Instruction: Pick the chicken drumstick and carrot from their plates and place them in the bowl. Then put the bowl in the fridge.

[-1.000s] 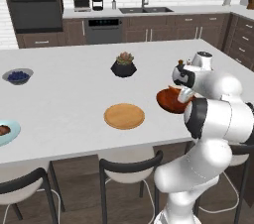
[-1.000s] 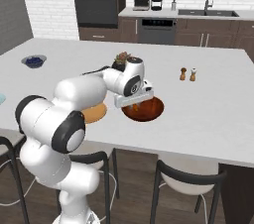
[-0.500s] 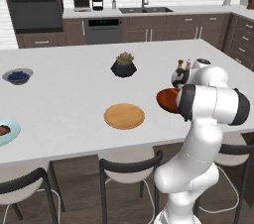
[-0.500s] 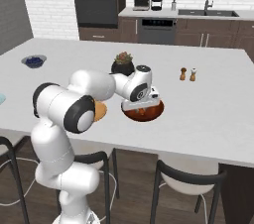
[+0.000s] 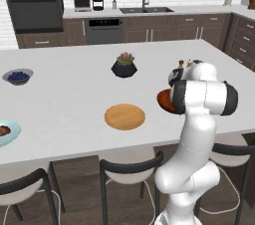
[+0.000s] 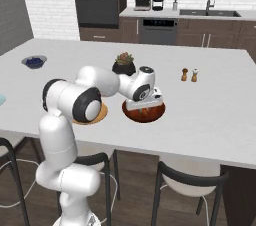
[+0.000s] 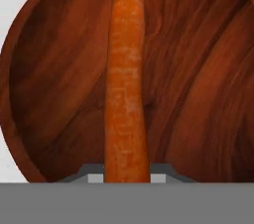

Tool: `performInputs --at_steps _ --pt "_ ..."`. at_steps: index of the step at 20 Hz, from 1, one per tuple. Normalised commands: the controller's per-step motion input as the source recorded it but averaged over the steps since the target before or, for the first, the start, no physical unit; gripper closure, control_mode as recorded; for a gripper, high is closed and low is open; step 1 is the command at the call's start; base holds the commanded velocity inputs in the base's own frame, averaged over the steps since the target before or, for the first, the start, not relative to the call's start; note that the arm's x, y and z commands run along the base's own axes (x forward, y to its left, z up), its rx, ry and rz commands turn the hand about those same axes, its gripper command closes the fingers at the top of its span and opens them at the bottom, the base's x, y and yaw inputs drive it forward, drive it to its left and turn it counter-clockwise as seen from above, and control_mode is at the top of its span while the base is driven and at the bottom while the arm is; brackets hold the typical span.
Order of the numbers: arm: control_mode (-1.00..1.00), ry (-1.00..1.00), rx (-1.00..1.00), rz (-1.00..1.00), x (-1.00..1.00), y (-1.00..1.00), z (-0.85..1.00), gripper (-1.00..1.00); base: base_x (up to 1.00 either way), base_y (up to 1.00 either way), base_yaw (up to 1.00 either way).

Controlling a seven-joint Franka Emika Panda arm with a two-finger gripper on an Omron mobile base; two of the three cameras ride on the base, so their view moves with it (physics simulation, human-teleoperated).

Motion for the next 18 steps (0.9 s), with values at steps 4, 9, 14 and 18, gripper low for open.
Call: performInputs --at_steps 4,9,14,18 --pt "-1.0 0.0 0.0 0.0 0.03 -0.11 -0.45 1.0 0.0 0.0 0.0" --pt "-1.0 0.0 0.0 0.0 0.02 -0.01 -0.18 1.0 0.0 0.0 0.0" --pt "-1.0 0.0 0.0 0.0 0.02 0.0 -0.01 -1.0 0.0 0.0 0.0" --pt "-1.0 0.0 0.0 0.0 0.0 0.0 0.0 -1.0 0.0 0.0 0.0"
